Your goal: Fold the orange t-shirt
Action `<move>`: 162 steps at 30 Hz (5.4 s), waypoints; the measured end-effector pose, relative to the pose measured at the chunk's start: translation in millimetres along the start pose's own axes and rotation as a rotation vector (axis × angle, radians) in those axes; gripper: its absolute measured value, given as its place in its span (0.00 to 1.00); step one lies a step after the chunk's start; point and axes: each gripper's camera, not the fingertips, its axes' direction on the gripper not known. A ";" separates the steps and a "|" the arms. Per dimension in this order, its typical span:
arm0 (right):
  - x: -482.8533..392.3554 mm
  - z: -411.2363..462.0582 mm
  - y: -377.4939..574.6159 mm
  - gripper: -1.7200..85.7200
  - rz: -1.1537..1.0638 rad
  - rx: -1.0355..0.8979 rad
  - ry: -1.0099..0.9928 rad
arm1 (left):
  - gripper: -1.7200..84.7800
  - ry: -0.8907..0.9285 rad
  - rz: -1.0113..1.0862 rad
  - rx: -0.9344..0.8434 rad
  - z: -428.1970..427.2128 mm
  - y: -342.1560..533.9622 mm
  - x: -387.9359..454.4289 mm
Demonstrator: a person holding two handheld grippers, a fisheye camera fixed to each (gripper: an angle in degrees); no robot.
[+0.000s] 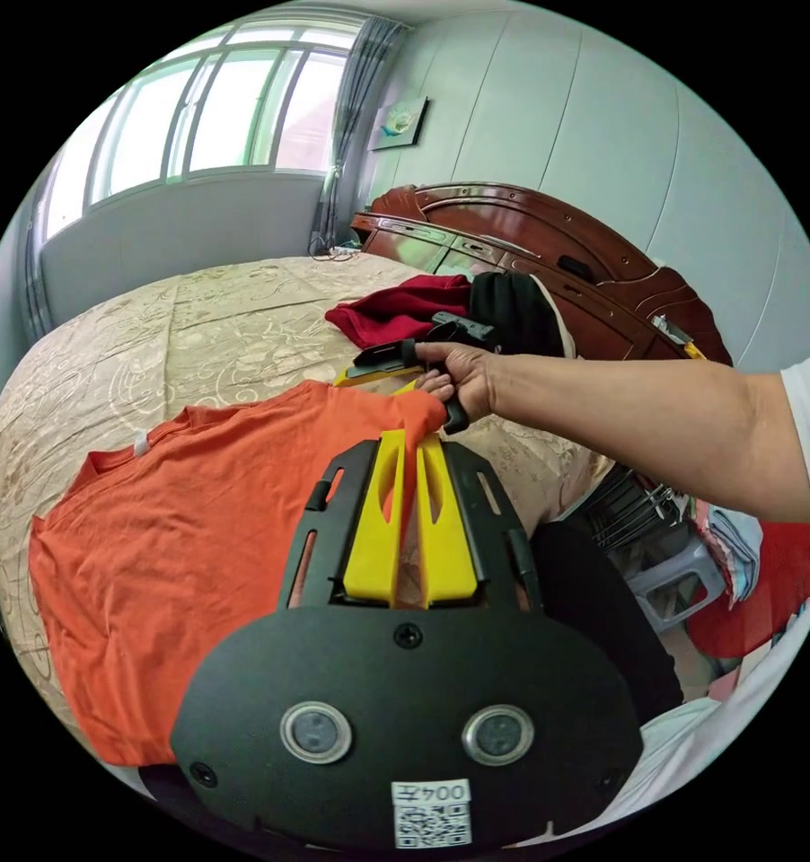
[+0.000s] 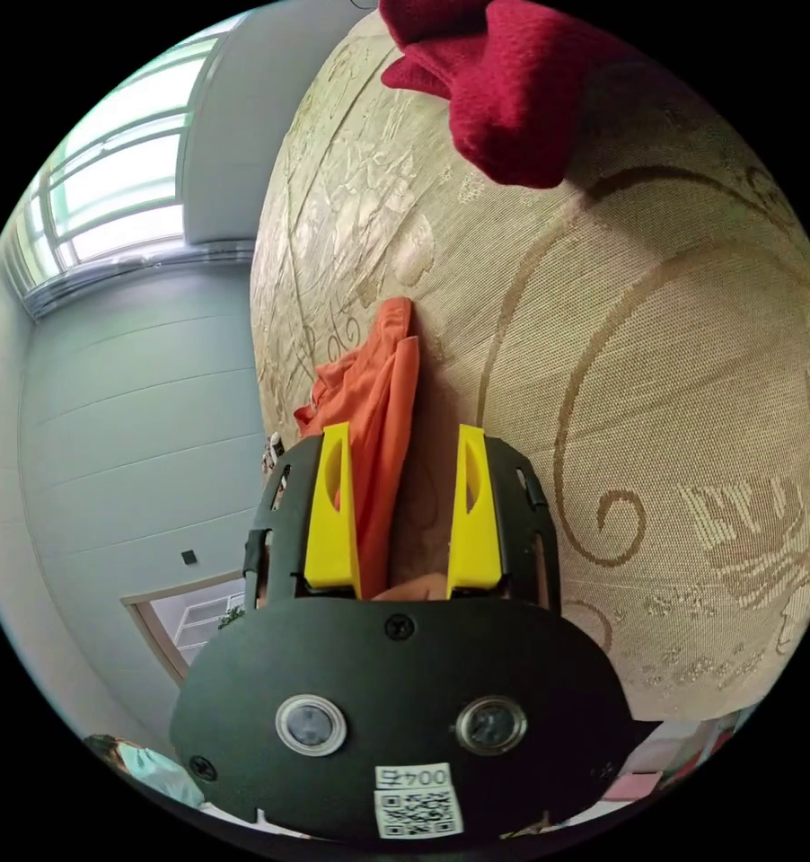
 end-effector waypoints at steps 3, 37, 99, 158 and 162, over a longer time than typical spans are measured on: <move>-32.9 21.1 -30.3 0.19 -0.041 -0.041 0.137 | 0.04 0.021 -0.021 0.010 -15.4 -5.6 -11.3; -646.5 350.5 55.7 0.04 -0.550 -0.013 0.410 | 0.05 0.021 -0.834 0.477 -447.2 130.6 -350.3; -653.0 63.6 576.4 0.14 -1.222 0.105 0.719 | 0.12 0.212 -1.241 0.413 -611.8 220.6 -493.5; -735.5 36.1 747.2 0.02 -1.547 0.215 1.039 | 0.05 0.226 -1.281 0.244 -609.3 198.6 -512.8; -742.7 18.6 744.7 0.01 -1.510 0.263 0.971 | 0.04 0.215 -1.278 0.259 -613.5 193.4 -509.4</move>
